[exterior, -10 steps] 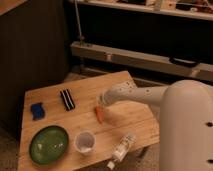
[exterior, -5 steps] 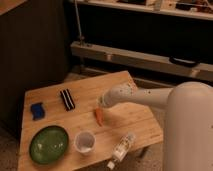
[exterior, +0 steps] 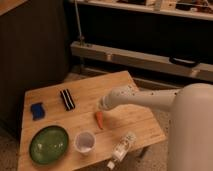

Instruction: Drag the pepper across the table

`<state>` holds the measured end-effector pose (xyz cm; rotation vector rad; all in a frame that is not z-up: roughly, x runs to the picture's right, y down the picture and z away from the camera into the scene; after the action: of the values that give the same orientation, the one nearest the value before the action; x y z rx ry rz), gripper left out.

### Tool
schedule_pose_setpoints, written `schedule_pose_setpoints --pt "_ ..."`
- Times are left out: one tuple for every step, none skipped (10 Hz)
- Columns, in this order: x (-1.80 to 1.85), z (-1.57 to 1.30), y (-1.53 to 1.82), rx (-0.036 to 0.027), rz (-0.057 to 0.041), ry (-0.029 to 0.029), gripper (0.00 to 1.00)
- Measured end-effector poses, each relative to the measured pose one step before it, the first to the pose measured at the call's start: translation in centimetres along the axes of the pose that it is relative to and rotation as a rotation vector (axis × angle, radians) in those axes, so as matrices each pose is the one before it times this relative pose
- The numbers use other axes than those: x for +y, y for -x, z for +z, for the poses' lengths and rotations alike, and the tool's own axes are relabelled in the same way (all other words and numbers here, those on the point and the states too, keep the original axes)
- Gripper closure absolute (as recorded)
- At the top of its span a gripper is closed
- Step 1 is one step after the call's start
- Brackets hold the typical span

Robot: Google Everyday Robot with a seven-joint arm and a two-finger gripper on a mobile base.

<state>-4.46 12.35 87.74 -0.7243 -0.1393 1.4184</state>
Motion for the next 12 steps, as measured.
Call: schedule_pose_setpoints --pt "0.108 0.046 -0.385 0.00922 -0.00149 0.00184 0.69" --pt "0.167 0.071 -0.693 0.01257 -0.00264 0.00402 0.69" --pt "0.253 0.055 -0.837 0.01191 -0.00277 0.00351 0.69" --pt "0.307 -0.128 -0.612 0.00895 -0.00174 0.00362 0.69" --pt "0.214 -0.158 -0.673 0.01141 -0.00175 0.00115 0.69" --pt "0.114 -0.155 -0.555 0.00946 -0.00057 -0.00024 0.69" --pt "0.053 -0.213 -0.633 0.01047 0.00261 -0.00096 0.69" --pt "-0.097 -0.098 -0.530 0.01101 0.00536 -0.00310 0.69" --pt "-0.007 -0.067 -0.315 0.00780 0.00226 -0.00083 0.69" --pt "-0.031 -0.232 -0.430 0.00831 0.00140 -0.00257 0.69" --pt "0.022 -0.458 -0.413 0.00324 0.00058 -0.00207 0.69" --pt "-0.087 -0.587 -0.588 0.00380 0.00195 -0.00492 0.69"
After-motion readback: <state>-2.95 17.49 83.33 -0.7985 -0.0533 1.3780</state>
